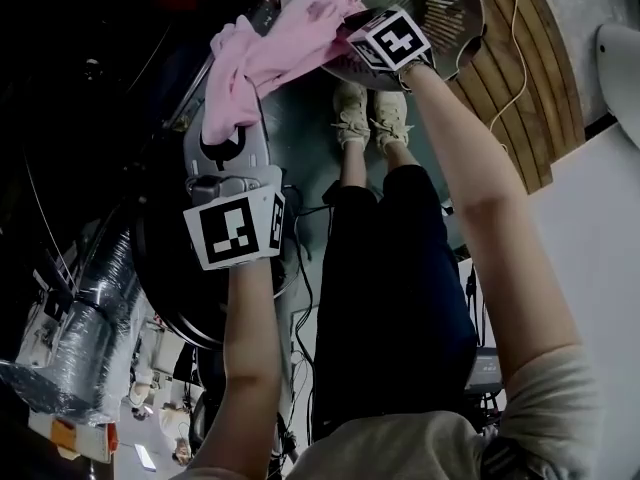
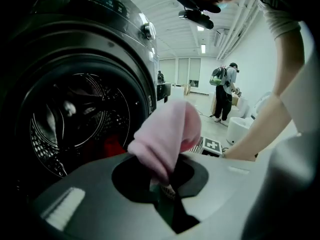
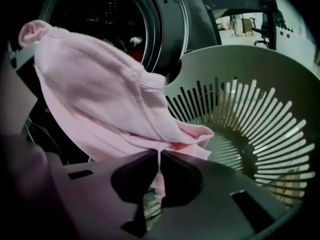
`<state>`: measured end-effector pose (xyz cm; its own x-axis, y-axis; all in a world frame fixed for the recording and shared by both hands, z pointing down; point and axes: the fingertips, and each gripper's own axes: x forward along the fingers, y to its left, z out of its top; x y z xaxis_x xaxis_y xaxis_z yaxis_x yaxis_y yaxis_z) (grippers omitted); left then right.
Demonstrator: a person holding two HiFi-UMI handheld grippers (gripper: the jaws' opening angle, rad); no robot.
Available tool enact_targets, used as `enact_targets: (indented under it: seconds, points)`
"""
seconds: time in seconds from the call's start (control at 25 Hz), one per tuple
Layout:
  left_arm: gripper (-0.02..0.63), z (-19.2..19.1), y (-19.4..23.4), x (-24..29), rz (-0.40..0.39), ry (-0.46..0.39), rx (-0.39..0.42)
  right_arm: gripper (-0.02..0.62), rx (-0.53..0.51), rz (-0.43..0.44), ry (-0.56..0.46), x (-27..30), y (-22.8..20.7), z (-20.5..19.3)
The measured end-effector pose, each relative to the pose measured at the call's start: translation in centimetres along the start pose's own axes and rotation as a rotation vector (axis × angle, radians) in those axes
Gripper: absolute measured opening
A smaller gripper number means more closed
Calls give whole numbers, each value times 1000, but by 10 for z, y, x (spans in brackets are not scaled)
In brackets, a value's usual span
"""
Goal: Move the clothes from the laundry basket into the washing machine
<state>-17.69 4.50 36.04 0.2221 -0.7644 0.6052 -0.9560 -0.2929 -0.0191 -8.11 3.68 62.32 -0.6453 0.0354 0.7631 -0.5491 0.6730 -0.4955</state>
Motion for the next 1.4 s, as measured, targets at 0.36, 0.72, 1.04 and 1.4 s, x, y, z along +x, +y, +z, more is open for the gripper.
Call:
enact_targets:
  seconds: [0.36,0.72,1.04,1.4]
  points:
    - [44,-15,-40,19,-152,28,-74,17,155,71,-412,-128,37,37]
    - [248,7,-122,43,-410,-46,-113,17,70,181,-601,-243,106,102]
    - [264,13,-136,73,-387,-53,43,17,-36,293,-601,-279,139,128]
    - [92,-4,-91,90,-200,-17,-26,18,46,129,-606,-258,105,106]
